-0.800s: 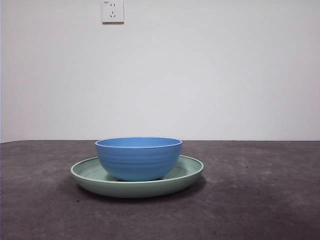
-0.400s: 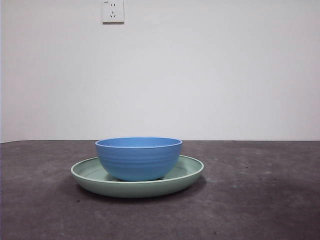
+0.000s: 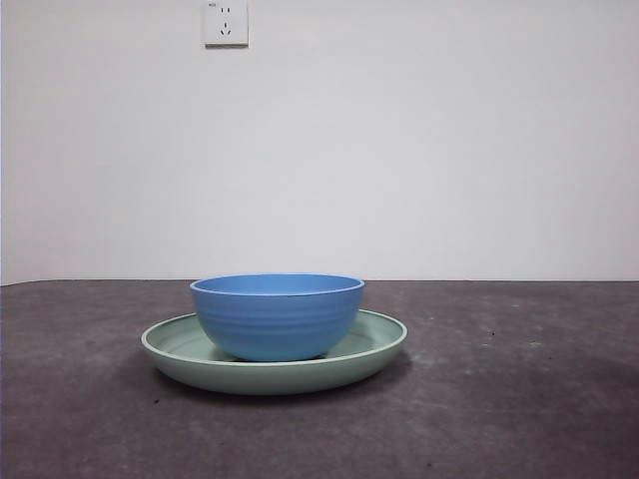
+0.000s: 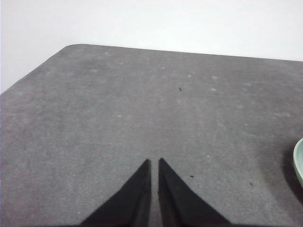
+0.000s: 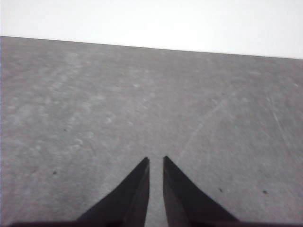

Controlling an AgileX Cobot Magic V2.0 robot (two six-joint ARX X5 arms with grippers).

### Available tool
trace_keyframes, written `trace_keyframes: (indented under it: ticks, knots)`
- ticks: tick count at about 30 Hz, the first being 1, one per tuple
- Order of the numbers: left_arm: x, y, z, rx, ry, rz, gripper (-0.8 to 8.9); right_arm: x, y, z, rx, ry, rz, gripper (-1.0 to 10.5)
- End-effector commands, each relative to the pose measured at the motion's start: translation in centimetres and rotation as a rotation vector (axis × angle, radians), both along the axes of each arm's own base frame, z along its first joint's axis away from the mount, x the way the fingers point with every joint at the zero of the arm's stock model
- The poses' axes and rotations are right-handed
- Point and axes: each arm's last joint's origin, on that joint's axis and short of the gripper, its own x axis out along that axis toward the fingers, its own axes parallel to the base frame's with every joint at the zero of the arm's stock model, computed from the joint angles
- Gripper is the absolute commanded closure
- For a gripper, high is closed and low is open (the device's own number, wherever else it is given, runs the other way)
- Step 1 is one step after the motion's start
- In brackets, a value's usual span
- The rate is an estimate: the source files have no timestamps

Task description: Pick up the blue bowl, put it on the green plate, put it on desk

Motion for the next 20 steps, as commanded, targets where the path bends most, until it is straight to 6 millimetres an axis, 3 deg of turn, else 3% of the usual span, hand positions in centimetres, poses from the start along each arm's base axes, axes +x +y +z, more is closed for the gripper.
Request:
trace_keyframes:
  ticks: [1, 20]
  knots:
    - [0.09, 0.03, -0.75, 0.007, 0.026, 0.007, 7.86, 0.04, -0.05, -0.33, 0.038, 0.012, -0.022, 9.0]
    - [0.09, 0.03, -0.75, 0.007, 0.026, 0.007, 7.86, 0.07, -0.04, -0.09, 0.037, -0.011, -0.017, 9.0]
